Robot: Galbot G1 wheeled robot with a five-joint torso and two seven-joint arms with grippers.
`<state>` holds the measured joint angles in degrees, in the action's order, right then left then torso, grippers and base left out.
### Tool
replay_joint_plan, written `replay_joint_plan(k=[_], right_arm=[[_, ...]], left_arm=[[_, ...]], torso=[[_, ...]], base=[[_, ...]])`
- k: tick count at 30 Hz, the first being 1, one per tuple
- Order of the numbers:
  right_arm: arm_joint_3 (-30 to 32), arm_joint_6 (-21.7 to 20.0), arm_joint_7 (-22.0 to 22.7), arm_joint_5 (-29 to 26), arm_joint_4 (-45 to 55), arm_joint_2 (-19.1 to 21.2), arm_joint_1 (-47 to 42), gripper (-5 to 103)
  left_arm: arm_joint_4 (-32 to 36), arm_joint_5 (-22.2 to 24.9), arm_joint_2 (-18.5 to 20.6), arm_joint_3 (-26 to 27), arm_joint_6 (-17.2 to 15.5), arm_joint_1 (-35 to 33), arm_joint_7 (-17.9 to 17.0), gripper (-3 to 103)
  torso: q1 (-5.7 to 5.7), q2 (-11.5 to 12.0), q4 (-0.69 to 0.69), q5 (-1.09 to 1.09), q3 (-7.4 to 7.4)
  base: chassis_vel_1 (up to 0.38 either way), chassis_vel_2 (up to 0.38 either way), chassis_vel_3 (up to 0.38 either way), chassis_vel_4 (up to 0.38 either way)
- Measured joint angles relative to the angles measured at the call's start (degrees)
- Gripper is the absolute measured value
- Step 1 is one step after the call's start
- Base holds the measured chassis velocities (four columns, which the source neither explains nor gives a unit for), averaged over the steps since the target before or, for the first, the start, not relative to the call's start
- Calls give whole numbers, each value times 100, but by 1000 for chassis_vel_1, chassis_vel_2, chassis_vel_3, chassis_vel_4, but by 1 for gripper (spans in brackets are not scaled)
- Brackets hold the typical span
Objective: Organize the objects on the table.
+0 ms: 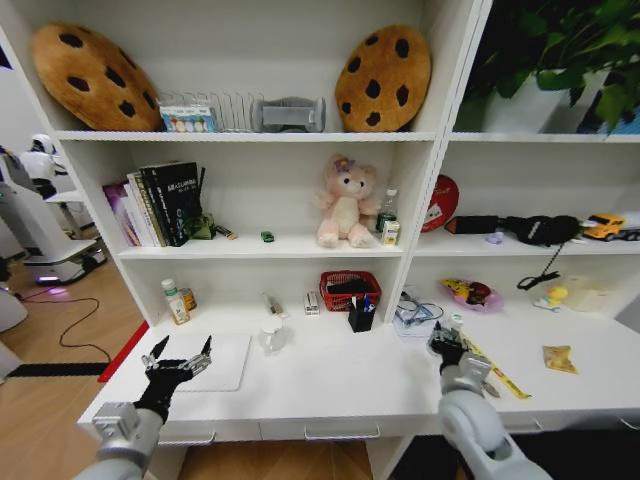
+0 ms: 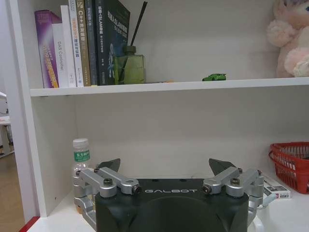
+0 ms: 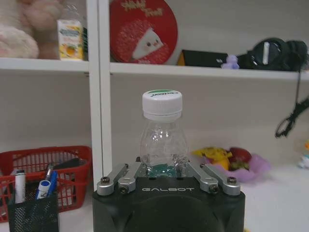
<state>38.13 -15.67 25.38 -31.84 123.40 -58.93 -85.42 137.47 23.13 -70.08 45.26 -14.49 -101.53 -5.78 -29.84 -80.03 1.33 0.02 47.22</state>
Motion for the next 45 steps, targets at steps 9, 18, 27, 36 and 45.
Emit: replay_joint_plan(k=[9, 18, 27, 36, 45], right_arm=[[647, 96, -1155, 474, -31, 140, -410, 25], [579, 167, -1075, 483, 20, 47, -415, 25], [381, 177, -992, 717, 88, -47, -379, 25], [145, -272, -241, 450, 637, -113, -550, 25], [-772, -1017, 2855, -2130, 1898, -191, -696, 25]], left_arm=[[0, 0, 0, 0, 0, 0, 0, 100], [0, 0, 0, 0, 0, 0, 0, 100], [0, 0, 0, 0, 0, 0, 1, 100], [0, 0, 0, -2, 0, 1, 3, 100], [0, 0, 1, 1, 0, 0, -1, 100]], torso=[[0, 0, -1, -2, 0], [0, 0, -1, -3, 1], [-1, 1, -1, 0, 2], [-1, 2, 3, -5, 2], [1, -1, -1, 2, 0]], base=[[0, 0, 0, 0], [-86, -81, 89, 107], [-237, -224, 219, 227], [-232, -228, 238, 193], [35, -2, -14, -2]])
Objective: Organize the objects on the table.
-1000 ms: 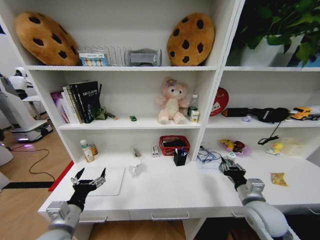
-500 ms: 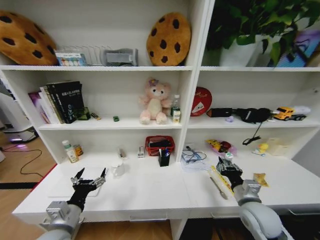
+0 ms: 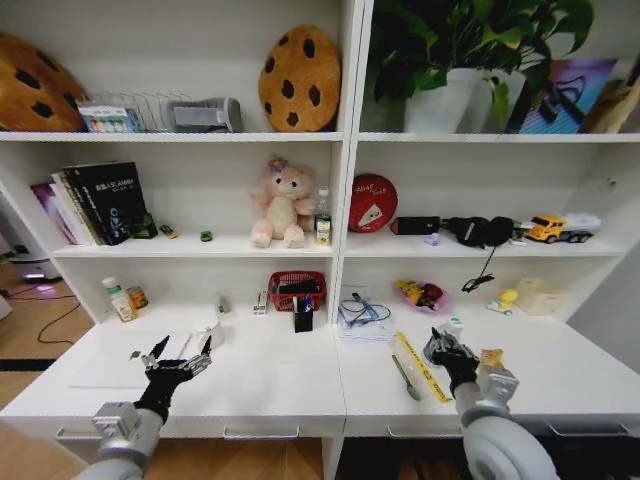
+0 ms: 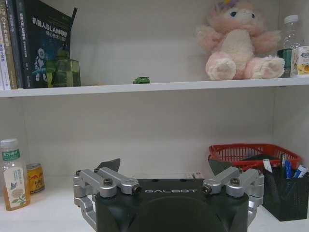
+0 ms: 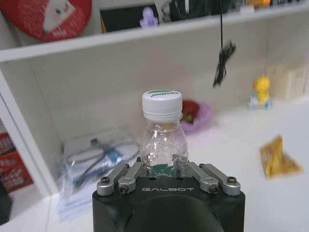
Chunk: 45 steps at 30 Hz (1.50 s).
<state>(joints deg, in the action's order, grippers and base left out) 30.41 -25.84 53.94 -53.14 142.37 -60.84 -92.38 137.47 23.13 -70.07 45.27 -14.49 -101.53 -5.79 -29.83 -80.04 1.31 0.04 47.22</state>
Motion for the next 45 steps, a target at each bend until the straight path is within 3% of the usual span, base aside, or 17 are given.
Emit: replay_joint_plan(k=[2, 3, 6, 7, 10, 12, 13, 19, 21, 24, 27, 36, 39, 43, 44, 45], right_arm=[[3, -95, 657, -956, 119, 10, -145, 25], [3, -95, 657, -956, 119, 10, -145, 25], [140, 67, 1601, -2106, 137, 150, -304, 25], [140, 67, 1601, -2106, 137, 150, -304, 25], [209, 419, 2302, -2693, 136, 233, -309, 25], [220, 508, 2423, -2772, 134, 227, -319, 25], [236, 808, 2766, -3069, 126, 132, -359, 25], [247, 1352, 3346, -3936, 113, -263, -363, 25], [276, 1382, 3346, -4173, 92, -702, -280, 25], [276, 1377, 3342, -4226, 16, -815, -229, 25], [258, 1611, 3394, -4410, -901, -1263, 34, 25], [567, 1342, 3316, -4172, -2456, -1807, 207, 25], [670, 1175, 2926, -3938, -3325, -1908, 356, 25], [734, 673, 1735, -3975, -4254, -1839, 376, 25], [734, 673, 1735, -3975, -4254, -1839, 376, 25], [698, 522, 1282, -3918, -4487, -1783, 373, 25]], left_arm=[[0, 0, 0, 0, 0, 0, 0, 100], [0, 0, 0, 0, 0, 0, 0, 100], [1, 0, 0, 0, 0, 1, 0, 100], [1, 0, 0, 0, 0, 1, 0, 100], [0, 0, -1, -1, 0, 1, 1, 100], [0, 0, -1, -1, 0, 0, 1, 100], [0, 0, -1, -1, 0, 1, 1, 100], [0, 0, -1, -1, 0, 1, 1, 100], [0, 0, -2, -1, 0, 0, 1, 100], [0, 0, -1, -1, 0, 1, 1, 100], [0, 0, -1, -2, 0, 0, 0, 100], [0, 0, -1, -1, 0, 0, 1, 100], [0, 0, -1, -2, 0, 1, 1, 100], [0, 0, -1, -1, 0, 1, 1, 100], [0, 0, -1, -1, 0, 1, 1, 100], [0, 0, -1, -2, 0, 1, 1, 100]], torso=[[0, 0, 1, 0, 0], [0, 0, 1, 0, 0], [0, 0, 1, -4, 0], [0, 0, 1, -4, 0], [-1, 1, 0, -4, 1], [-1, 1, 0, -4, 1], [-1, 1, 0, -4, 1], [-1, 1, 1, -3, 0], [-1, 1, 1, -2, 0], [-1, 1, 1, -2, 0], [-2, 2, 0, -4, 1], [-1, 1, 1, -3, 1], [-1, 1, 0, -5, 1], [-2, 2, 1, -4, 1], [-2, 2, 1, -4, 1], [-1, 1, 1, -4, 1]], base=[[62, 72, -52, -47], [48, 61, -25, -38], [0, 0, 0, 0], [0, 0, 0, 0], [-34, -14, 26, 23], [-51, -19, 39, 34], [0, 0, 0, 0], [0, 0, 0, 0], [0, 0, 0, 0], [0, 0, 0, 0], [0, 0, 0, 0], [0, 0, 0, 0], [0, 0, 0, 0], [0, 0, 0, 0], [0, 0, 0, 0], [0, 0, 0, 0]])
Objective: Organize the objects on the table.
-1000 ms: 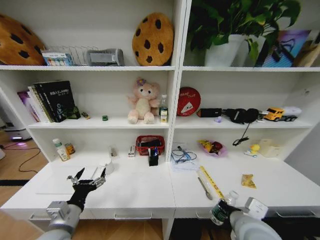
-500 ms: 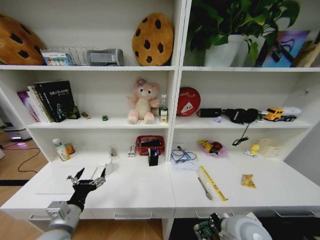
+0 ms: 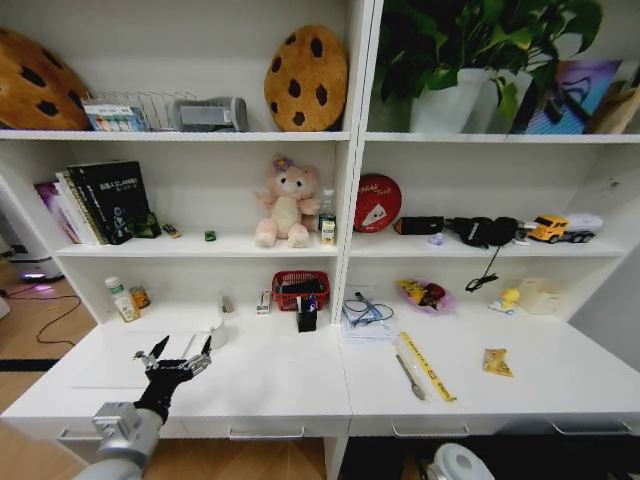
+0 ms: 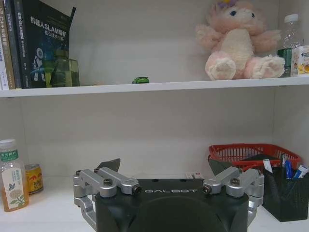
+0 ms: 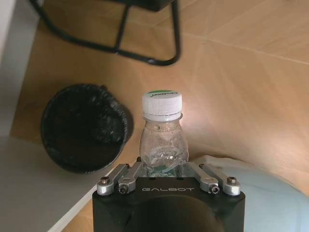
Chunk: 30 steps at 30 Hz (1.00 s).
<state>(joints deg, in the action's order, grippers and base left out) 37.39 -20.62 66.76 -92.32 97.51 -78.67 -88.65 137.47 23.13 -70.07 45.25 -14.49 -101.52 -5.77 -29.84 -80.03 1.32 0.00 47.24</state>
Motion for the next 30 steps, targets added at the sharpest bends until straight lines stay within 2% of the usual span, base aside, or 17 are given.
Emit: replay_joint_plan(k=[1, 2, 4, 5, 7, 8, 9, 10, 11, 12, 13, 14, 16, 17, 21, 25, 30], right_arm=[[-86, -128, -649, 363, -347, 87, -7, 25], [-86, -128, -649, 363, -347, 87, -7, 25], [-326, 29, -1832, 1682, -1137, 195, 3, 25], [-326, 29, -1832, 1682, -1137, 195, 3, 25], [-501, 419, -3023, 2967, -2013, 241, 155, 25], [-501, 419, -3023, 2967, -2013, 241, 155, 25], [-559, 649, -3489, 3433, -2414, 261, 239, 25], [-559, 649, -3489, 3433, -2414, 261, 239, 25], [-627, 1357, -4597, 4399, -3349, 259, 446, 25], [-634, 1919, -5173, 5041, -3862, 243, 577, 25], [-634, 1919, -5173, 5041, -3862, 243, 577, 25], [-544, 2989, -6106, 6249, -4842, 194, 872, 25], [-417, 3820, -6991, 7504, -5743, 176, 1230, 25], [-417, 3820, -6991, 7504, -5743, 176, 1230, 25], [-283, 4544, -7980, 8393, -6159, 178, 1620, 25], [-194, 4907, -8465, 9024, -6175, 213, 1933, 25], [-178, 4870, -8671, 9314, -6093, 235, 2293, 25]], left_arm=[[0, 0, 0, 0, 0, 0, 1, 100], [0, 0, 0, 0, 0, 0, 1, 100], [0, 0, 0, 0, 0, 0, -1, 100], [0, 0, 0, 0, 0, 0, -1, 100], [0, 0, 0, -1, 0, 0, 1, 100], [0, 0, 0, -1, 0, 0, 1, 100], [0, 0, 0, 0, 0, 0, 0, 100], [0, 0, 0, 0, 0, 0, 0, 100], [0, 0, 0, 0, 0, 0, 0, 100], [0, 0, 0, 0, 0, 0, 1, 100], [0, 0, 0, 0, 0, 0, 1, 100], [0, 0, 0, 0, 0, 0, 0, 100], [0, 0, 0, 0, 0, 0, 1, 100], [0, 0, 0, 0, 0, 0, 1, 100], [0, 0, 0, 0, 0, 0, 1, 100], [0, 0, 0, 0, 0, 0, 0, 100], [0, 0, 0, 0, 0, 0, 0, 100]], torso=[[0, 0, -2, 0, -1], [0, 0, -2, 0, -1], [0, 0, 1, -1, 0], [0, 0, 1, -1, 0], [0, 0, 1, -1, 0], [0, 0, 1, -1, 0], [0, 0, -1, 1, 0], [0, 0, -1, 1, 0], [0, 0, 0, -1, 0], [0, 0, 1, -2, 0], [0, 0, 1, -2, 0], [0, 0, 1, 1, 0], [0, 0, 0, -2, 0], [0, 0, 0, -2, 0], [0, 0, 0, -1, 0], [0, 0, 0, 0, 0], [0, 0, -2, 0, 0]], base=[[0, 0, 0, 0], [0, 0, 0, 0], [0, 0, 0, 0], [0, 0, 0, 0], [0, 0, 0, 0], [0, 0, 0, 0], [0, 0, 0, 0], [0, 0, 0, 0], [0, 0, 0, 0], [0, 0, 0, 0], [0, 0, 0, 0], [0, 0, 0, 0], [0, 0, 0, 0], [0, 0, 0, 0], [0, 0, 0, 0], [0, 0, 0, 0], [0, 0, 0, 0]])
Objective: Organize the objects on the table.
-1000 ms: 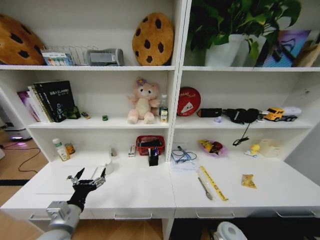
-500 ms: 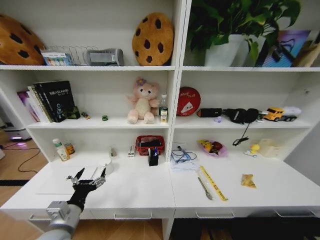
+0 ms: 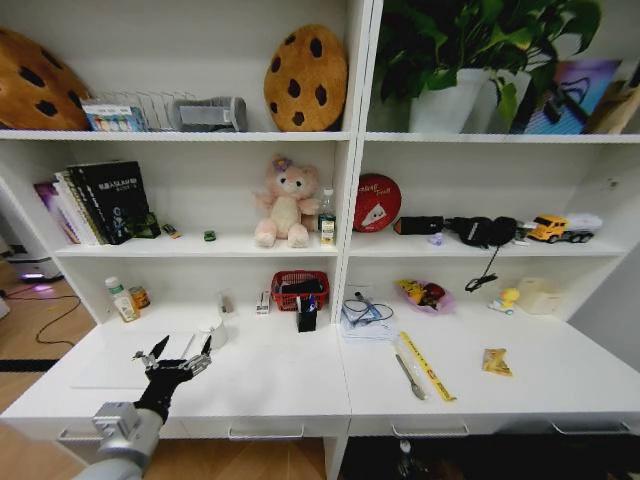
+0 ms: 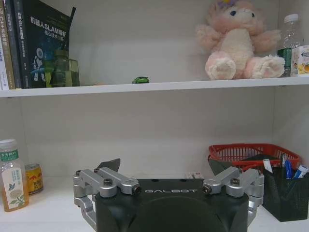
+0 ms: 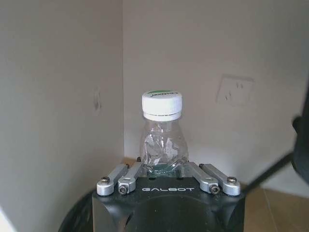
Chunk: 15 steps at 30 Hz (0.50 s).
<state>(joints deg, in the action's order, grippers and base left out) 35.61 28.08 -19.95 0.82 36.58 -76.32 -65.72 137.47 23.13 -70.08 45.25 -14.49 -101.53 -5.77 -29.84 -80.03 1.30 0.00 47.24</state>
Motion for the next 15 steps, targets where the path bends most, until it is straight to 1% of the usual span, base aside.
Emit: replay_joint_plan(k=[1, 3, 4, 6, 10, 11, 12, 14, 15], right_arm=[[0, 0, 0, 0, 0, 0, 0, 25], [-5, -218, 2, 144, 113, -25, 166, 25], [-5, -218, 2, 144, 113, -25, 166, 25], [-29, -435, 48, 213, 201, -51, 254, 25], [-63, -596, 172, 275, 275, -74, 283, 25], [-71, -617, 204, 299, 287, -78, 277, 22], [-77, -645, 256, 331, 311, -86, 249, 25], [-77, -646, 266, 333, 313, -88, 242, 25], [-78, -643, 317, 334, 313, -103, 218, 36]], left_arm=[[0, 0, 0, 0, 0, 0, 0, 100], [0, 0, 0, 0, 0, 0, 0, 100], [0, 0, 0, 0, 0, 0, 0, 100], [0, 0, 0, 0, 0, 0, 0, 100], [0, 0, 0, 0, 0, 0, 0, 100], [0, 0, 0, 0, 0, 1, 0, 100], [0, 0, 0, 0, 0, 0, 0, 100], [0, 0, 0, 0, 0, 0, 0, 100], [0, 0, 0, 0, 0, 0, 0, 100]], torso=[[0, 0, 0, 0, 0], [0, 0, 1, 1, 0], [0, 0, 1, 1, 0], [0, 0, 1, 0, 0], [0, 0, 2, 0, 0], [0, 0, 2, 0, 0], [0, 0, 2, 0, 0], [0, 0, 2, 0, 0], [0, 0, 2, 0, 0]], base=[[0, 0, 0, 0], [0, 0, 0, 0], [0, 0, 0, 0], [0, 0, 0, 0], [0, 0, 0, 0], [0, 0, 0, 0], [0, 0, 0, 0], [0, 0, 0, 0], [0, 0, 0, 0]])
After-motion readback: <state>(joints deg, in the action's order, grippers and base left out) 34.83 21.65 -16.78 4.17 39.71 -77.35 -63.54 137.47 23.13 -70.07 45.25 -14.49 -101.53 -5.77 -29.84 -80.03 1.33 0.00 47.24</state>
